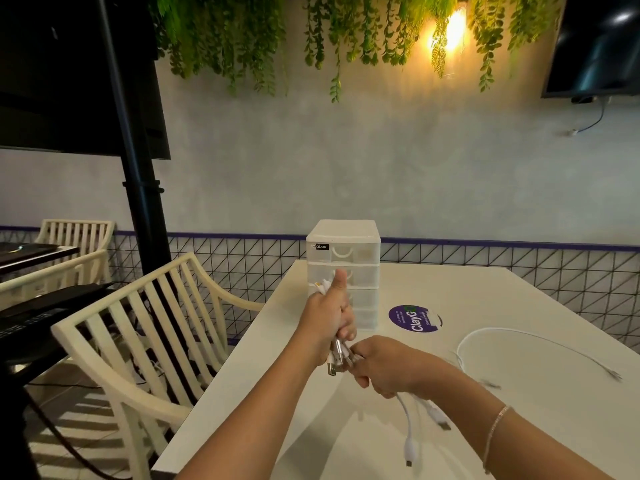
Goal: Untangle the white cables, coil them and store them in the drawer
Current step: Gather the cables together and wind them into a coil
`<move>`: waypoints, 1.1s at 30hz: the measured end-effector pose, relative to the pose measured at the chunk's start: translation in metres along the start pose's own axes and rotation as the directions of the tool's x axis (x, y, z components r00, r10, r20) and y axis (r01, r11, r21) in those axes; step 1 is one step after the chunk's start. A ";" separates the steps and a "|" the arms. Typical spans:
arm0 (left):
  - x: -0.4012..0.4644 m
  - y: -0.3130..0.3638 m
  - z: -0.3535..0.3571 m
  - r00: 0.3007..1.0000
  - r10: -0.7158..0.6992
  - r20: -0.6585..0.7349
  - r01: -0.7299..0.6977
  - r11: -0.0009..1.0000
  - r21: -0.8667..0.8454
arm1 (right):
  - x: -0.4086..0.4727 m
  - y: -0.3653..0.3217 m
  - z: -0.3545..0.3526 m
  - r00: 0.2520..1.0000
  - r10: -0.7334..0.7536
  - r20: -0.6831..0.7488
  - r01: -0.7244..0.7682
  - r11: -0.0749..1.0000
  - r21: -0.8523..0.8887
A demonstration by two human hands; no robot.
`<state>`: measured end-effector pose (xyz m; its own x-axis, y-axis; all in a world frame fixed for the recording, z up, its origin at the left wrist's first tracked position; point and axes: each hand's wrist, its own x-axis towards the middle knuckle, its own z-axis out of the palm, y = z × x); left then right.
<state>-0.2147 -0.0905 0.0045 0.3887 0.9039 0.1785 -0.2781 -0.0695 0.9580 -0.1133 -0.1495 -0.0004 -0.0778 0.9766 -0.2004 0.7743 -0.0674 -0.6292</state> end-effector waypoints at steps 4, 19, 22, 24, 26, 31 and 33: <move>0.001 -0.006 0.003 0.998 0.047 -0.050 -0.023 0.916 0.401 | -0.004 -0.008 -0.009 0.998 0.027 0.050 -0.016 0.977 -0.213; 0.003 -0.028 -0.003 0.988 0.133 0.077 -0.137 0.533 0.835 | -0.021 -0.015 -0.049 0.988 0.086 0.129 -0.058 0.977 -0.207; -0.002 -0.030 -0.004 0.985 0.045 0.169 -0.163 0.591 0.790 | -0.024 -0.015 -0.061 0.991 0.084 0.100 -0.065 0.981 -0.182; -0.005 -0.032 -0.002 0.969 0.051 0.241 -0.216 0.643 0.734 | -0.022 -0.014 -0.066 0.992 0.087 0.086 -0.072 0.984 -0.165; -0.006 -0.035 -0.001 0.959 0.046 0.280 -0.229 0.706 0.670 | -0.020 -0.014 -0.072 0.992 0.090 0.089 -0.080 0.990 -0.117; -0.005 -0.038 0.000 0.932 -0.168 0.321 -0.055 0.810 0.584 | -0.014 -0.010 -0.081 0.990 0.128 0.059 -0.127 0.992 -0.026; -0.006 -0.035 0.001 0.907 -0.195 0.372 -0.089 0.776 0.624 | -0.010 -0.007 -0.082 0.989 0.138 0.049 -0.137 0.990 -0.015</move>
<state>-0.2069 -0.0942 -0.0299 0.7340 0.6766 0.0587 0.2974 -0.3979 0.8679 -0.0667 -0.1420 0.0676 -0.0009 0.9469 -0.3214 0.7873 -0.1975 -0.5841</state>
